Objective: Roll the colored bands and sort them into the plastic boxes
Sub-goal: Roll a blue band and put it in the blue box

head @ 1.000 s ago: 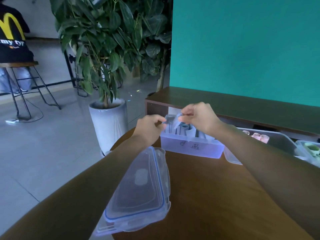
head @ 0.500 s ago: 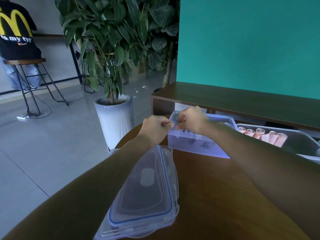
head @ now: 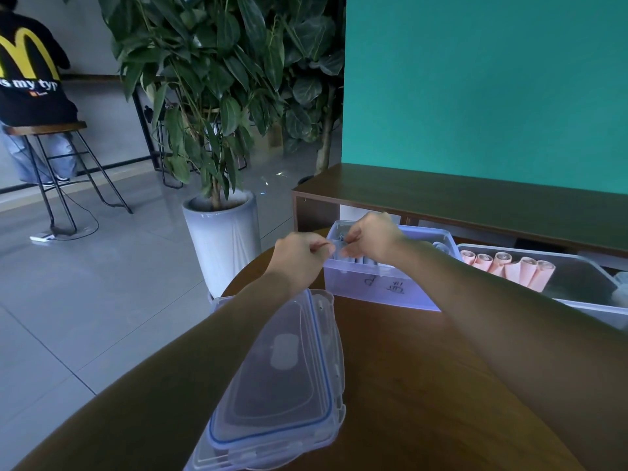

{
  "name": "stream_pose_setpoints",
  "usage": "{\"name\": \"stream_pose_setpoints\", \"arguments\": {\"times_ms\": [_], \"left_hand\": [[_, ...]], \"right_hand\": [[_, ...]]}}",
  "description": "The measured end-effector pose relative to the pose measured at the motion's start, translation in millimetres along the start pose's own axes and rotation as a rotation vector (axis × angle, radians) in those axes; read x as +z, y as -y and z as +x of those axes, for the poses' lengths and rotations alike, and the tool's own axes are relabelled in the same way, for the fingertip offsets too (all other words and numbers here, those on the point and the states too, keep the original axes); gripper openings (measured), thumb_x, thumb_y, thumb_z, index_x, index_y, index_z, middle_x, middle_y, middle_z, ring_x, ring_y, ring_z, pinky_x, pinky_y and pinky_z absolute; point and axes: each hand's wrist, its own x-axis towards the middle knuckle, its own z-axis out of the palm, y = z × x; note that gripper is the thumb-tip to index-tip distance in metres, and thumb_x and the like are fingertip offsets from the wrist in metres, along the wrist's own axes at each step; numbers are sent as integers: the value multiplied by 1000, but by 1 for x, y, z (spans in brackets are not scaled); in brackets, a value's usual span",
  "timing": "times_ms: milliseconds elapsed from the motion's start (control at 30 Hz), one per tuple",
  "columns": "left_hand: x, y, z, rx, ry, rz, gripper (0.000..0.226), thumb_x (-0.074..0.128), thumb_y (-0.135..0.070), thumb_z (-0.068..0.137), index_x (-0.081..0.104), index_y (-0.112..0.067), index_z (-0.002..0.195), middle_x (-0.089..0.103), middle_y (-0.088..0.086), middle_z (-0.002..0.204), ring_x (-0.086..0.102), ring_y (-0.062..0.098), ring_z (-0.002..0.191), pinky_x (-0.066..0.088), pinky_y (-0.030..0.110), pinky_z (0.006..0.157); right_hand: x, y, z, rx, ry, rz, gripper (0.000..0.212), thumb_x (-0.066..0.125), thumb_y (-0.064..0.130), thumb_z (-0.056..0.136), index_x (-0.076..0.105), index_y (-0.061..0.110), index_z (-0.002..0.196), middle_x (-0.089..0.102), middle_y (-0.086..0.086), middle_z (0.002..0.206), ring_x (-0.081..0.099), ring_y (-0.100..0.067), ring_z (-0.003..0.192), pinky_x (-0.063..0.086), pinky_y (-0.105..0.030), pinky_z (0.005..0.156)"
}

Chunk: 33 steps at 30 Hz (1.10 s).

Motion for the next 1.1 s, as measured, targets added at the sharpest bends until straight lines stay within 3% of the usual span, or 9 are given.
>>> {"name": "stream_pose_setpoints", "arguments": {"times_ms": [267, 567, 700, 767, 867, 933, 1000, 1067, 1100], "left_hand": [[-2, -2, -1, 3, 18, 26, 24, 56, -30, 102, 75, -17, 109, 73, -1, 102, 63, 14, 97, 43, 24, 85], [-3, -1, 2, 21, 37, 69, 23, 55, -25, 102, 76, -18, 109, 73, -1, 105, 65, 15, 99, 51, 32, 96], [-3, -2, 3, 40, 5, 111, 24, 52, -23, 102, 76, -21, 104, 71, -6, 100, 60, 8, 89, 43, 18, 79], [-3, -7, 2, 61, -19, 143, 25, 51, -20, 101, 76, -21, 99, 70, -6, 96, 58, 9, 83, 38, 15, 70], [-7, -17, -4, 83, -81, 96, 22, 55, -17, 98, 76, -20, 93, 70, -7, 92, 60, 11, 85, 42, 16, 74], [-10, -27, -10, 108, -114, 83, 21, 56, -13, 96, 75, -18, 89, 69, -7, 90, 59, 11, 81, 35, 2, 66], [-12, -41, -19, 142, -151, 94, 19, 57, -10, 95, 74, -14, 88, 70, -3, 90, 57, 12, 79, 34, 0, 62], [-11, -59, -31, 173, -176, 90, 18, 57, -6, 93, 74, -8, 86, 71, 5, 90, 56, 16, 77, 40, 6, 64], [-10, -68, -38, 192, -182, 85, 18, 57, -5, 92, 73, -6, 85, 71, 8, 90, 56, 18, 78, 45, 16, 70]], "right_hand": [[-1, 0, -2, -21, 18, -56, 24, 81, 20, 82, 79, 9, 104, 75, -9, 98, 71, -25, 91, 55, -30, 82], [-10, 0, -4, -31, 14, -59, 28, 80, 18, 85, 77, 5, 110, 74, -13, 105, 66, -27, 103, 53, -41, 96], [-20, -1, -15, -48, -46, 2, 26, 82, 13, 83, 77, 1, 106, 74, -15, 104, 70, -30, 98, 55, -42, 94], [-26, -3, -24, -43, -61, 19, 29, 81, 12, 85, 75, 1, 111, 73, -15, 110, 69, -30, 101, 54, -40, 97], [-38, -9, -40, -31, -89, 86, 32, 81, 10, 84, 74, 2, 114, 73, -15, 110, 71, -27, 99, 56, -34, 93], [-48, -16, -57, -26, -119, 130, 31, 82, 8, 83, 74, 3, 112, 75, -15, 105, 72, -23, 93, 54, -26, 87], [-58, -24, -80, -20, -160, 152, 27, 82, 10, 83, 75, 5, 109, 76, -11, 102, 71, -19, 90, 49, -18, 82], [-67, -32, -110, -1, -203, 187, 24, 82, 11, 83, 76, 7, 105, 77, -9, 99, 70, -16, 86, 48, -15, 75], [-72, -37, -126, 8, -226, 208, 22, 82, 10, 82, 77, 8, 104, 77, -8, 97, 70, -15, 83, 47, -11, 70]]}}
